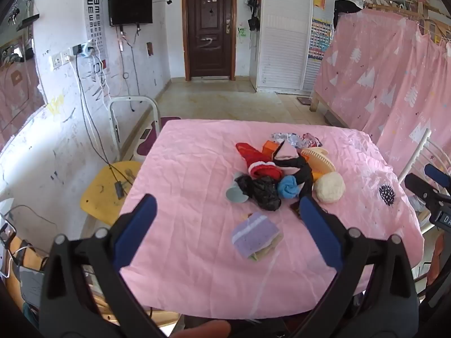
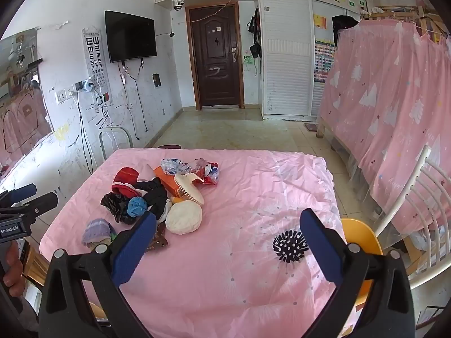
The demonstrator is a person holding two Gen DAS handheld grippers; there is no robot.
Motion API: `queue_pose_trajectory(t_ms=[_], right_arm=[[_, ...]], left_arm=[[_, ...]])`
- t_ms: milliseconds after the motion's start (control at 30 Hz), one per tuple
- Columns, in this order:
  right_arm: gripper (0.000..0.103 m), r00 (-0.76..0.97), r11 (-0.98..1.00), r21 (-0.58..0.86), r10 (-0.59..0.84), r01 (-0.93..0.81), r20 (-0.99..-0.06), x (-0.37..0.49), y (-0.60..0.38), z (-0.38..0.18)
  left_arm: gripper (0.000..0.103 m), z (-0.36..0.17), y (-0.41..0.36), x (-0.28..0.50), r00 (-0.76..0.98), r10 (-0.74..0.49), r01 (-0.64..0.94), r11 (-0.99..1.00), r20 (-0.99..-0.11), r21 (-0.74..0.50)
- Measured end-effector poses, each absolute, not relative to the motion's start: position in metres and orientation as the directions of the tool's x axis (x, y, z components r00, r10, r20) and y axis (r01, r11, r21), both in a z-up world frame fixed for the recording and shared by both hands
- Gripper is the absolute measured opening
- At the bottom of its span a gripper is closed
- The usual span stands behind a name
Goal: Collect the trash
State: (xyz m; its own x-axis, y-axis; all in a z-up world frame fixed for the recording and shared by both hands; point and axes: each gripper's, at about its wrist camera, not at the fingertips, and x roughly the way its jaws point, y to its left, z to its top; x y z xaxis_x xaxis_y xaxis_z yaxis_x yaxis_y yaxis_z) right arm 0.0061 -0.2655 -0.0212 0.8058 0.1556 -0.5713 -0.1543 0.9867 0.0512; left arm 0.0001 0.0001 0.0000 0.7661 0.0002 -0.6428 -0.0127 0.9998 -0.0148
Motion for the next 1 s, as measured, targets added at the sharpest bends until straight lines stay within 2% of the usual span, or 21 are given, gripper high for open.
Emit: queue_pose_trajectory(t_ms=[1000], right_arm=[[0.092,0.812,0.987,0.049,0.154,-0.153,-0.562,0.0052,-0.2675,-0.0188]], left_arm=[[0.097,-0.0001,0.0,0.0002,0.767,0.002,-0.012,1.0,-0.642,-0.011]])
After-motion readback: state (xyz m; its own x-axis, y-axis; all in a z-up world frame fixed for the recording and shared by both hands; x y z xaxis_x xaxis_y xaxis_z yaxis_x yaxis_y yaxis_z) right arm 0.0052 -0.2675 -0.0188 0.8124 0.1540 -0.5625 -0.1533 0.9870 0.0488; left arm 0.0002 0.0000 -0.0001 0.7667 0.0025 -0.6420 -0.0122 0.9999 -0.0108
